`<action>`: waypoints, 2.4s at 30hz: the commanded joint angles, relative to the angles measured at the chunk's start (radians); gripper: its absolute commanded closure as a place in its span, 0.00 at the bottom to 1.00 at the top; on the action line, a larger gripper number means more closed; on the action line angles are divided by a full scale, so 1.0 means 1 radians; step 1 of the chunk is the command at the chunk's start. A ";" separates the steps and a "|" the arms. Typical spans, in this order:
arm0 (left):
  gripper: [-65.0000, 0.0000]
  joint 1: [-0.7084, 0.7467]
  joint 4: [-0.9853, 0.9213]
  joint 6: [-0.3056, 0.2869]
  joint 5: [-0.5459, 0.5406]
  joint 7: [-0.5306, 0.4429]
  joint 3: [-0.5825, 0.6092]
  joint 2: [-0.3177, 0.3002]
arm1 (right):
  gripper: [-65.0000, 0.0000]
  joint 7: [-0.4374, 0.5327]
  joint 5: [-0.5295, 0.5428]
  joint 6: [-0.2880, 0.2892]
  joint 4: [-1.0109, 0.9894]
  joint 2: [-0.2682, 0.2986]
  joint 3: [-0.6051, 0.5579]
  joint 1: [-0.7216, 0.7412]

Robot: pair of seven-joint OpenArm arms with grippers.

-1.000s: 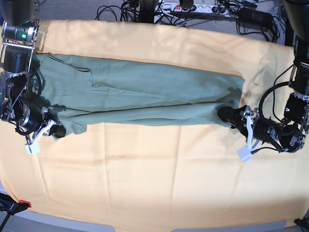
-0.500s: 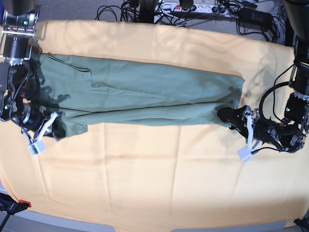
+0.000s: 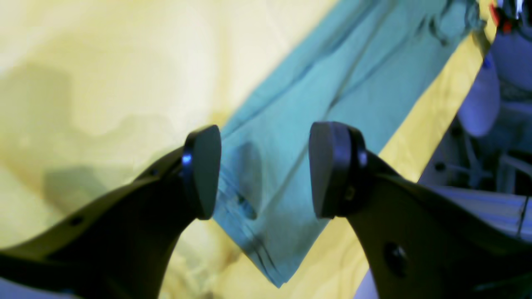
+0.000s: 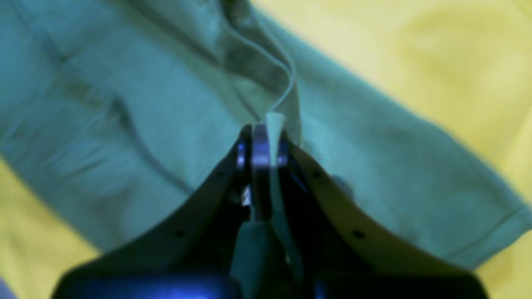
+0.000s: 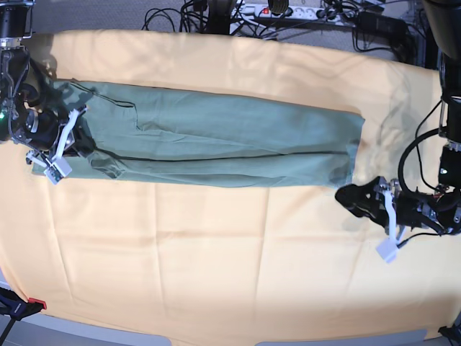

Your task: Fold the T-shirt properly

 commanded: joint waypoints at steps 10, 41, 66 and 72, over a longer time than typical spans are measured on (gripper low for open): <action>0.45 -0.033 0.011 -0.006 -0.024 -0.013 -0.175 -0.020 | 1.00 -0.214 0.028 0.002 0.035 0.025 0.008 0.013; 0.45 -0.033 0.010 -0.004 -0.024 -0.051 -0.180 -0.262 | 1.00 -0.285 0.400 0.002 0.135 -0.002 0.392 -0.028; 0.45 0.358 -0.080 0.066 -0.024 -0.028 -0.412 -0.145 | 1.00 0.024 -0.104 -0.001 -0.040 -0.261 0.392 -0.082; 0.45 0.417 -0.080 0.066 -0.024 -0.024 -0.398 -0.040 | 1.00 0.012 -0.105 -0.001 -0.040 -0.260 0.392 -0.082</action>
